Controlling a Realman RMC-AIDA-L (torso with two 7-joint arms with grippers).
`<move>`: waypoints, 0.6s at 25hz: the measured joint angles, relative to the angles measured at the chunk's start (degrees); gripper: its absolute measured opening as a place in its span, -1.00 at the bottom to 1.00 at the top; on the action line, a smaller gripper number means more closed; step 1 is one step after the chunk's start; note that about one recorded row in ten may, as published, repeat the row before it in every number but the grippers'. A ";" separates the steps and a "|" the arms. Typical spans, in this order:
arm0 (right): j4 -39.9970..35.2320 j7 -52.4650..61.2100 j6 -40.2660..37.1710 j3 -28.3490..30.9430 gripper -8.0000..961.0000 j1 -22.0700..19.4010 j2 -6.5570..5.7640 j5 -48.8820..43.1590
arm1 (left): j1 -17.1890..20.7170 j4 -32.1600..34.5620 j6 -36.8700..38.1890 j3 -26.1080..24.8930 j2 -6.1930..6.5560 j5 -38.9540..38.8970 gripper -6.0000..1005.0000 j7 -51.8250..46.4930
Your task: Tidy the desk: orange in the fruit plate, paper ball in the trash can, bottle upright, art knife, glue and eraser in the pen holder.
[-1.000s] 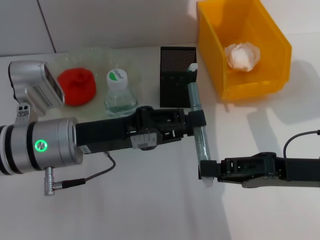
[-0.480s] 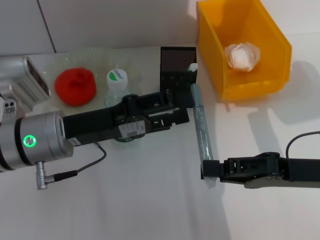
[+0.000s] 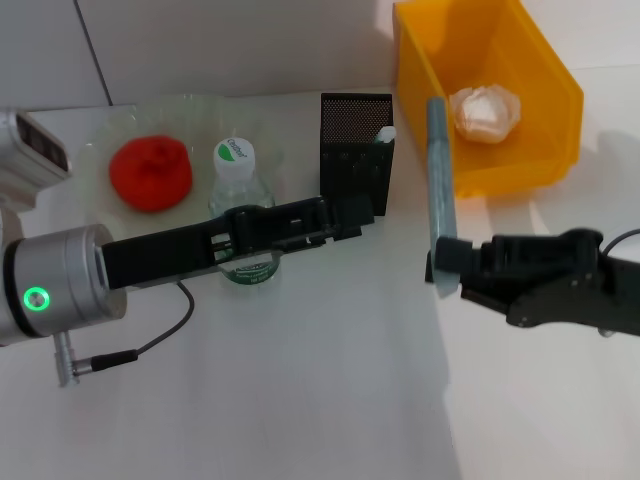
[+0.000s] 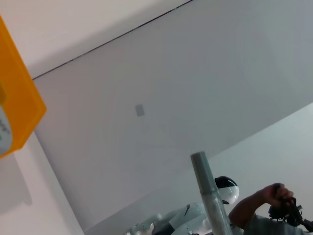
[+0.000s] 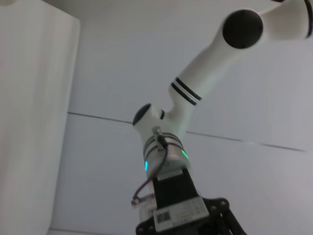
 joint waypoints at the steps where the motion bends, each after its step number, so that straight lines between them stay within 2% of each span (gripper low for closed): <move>1: 0.21 1.08 0.32 0.28 -0.68 0.00 0.10 1.01 | 1.33 1.85 0.71 -0.47 0.21 0.02 0.38 3.76; 3: 0.79 2.55 1.31 0.93 -0.68 0.19 0.35 2.56 | 1.33 1.85 0.71 -0.47 0.21 0.02 0.37 3.76; 8: 2.19 6.30 4.16 2.50 -0.68 0.73 1.18 6.93 | 3.67 4.35 0.93 -1.26 0.27 0.30 0.37 11.66; 11: 2.47 10.26 7.17 3.93 -0.68 1.40 1.89 9.93 | 5.47 5.29 0.80 -1.97 0.39 0.33 0.37 19.01; 13: 2.77 10.85 8.08 3.83 -0.68 1.60 1.98 11.56 | 6.03 5.99 0.68 -2.16 0.41 0.35 0.37 20.83; 14: 3.17 11.50 9.05 3.64 -0.68 1.90 2.07 13.52 | 7.86 8.12 -0.09 -2.69 0.41 0.67 0.37 26.73; 15: 3.76 12.04 9.85 3.50 -0.68 2.27 2.11 15.23 | 8.14 8.37 -0.37 -2.76 0.38 0.86 0.37 27.80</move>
